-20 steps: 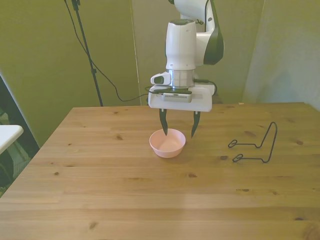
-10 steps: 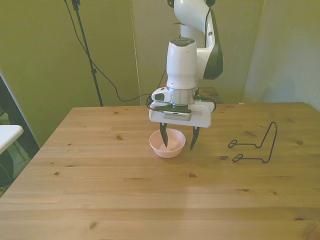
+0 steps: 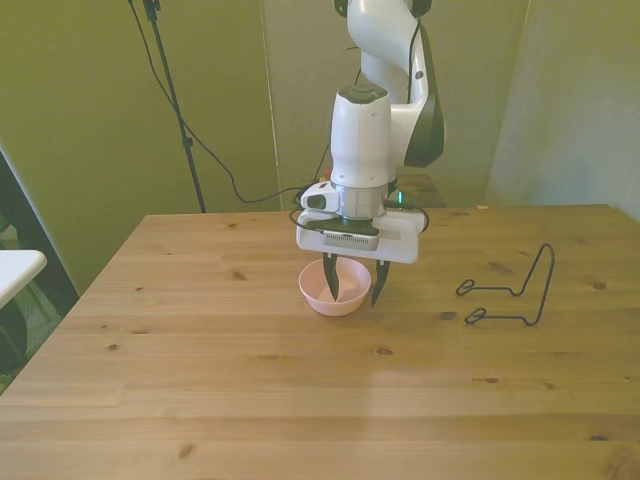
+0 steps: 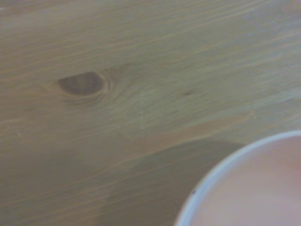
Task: Load the bowl
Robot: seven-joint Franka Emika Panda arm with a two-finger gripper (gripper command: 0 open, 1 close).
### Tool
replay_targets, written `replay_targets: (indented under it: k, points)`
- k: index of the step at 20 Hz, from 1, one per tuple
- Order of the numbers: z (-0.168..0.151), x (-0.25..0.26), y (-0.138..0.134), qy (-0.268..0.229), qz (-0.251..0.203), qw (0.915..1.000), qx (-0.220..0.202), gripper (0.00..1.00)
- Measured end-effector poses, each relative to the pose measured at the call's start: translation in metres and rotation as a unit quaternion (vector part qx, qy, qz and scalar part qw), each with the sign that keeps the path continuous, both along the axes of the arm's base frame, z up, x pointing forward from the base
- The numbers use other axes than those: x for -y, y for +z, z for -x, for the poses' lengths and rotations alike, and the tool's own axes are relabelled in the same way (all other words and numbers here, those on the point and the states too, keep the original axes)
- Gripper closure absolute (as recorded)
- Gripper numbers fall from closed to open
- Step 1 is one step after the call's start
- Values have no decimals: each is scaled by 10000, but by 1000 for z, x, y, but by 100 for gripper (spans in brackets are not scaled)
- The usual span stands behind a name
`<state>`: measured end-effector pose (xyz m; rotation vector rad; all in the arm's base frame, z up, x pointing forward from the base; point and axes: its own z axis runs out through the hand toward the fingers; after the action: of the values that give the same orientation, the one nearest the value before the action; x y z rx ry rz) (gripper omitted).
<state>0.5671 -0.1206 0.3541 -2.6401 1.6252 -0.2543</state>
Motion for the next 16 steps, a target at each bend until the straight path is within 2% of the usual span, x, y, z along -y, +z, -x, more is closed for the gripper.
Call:
replay_targets:
  k: [12, 16]
  points:
    - [-7, -8, -1, 38, -37, 10000, 14, 100]
    - [-11, -7, 6, 10, -58, 10000, 79, 100]
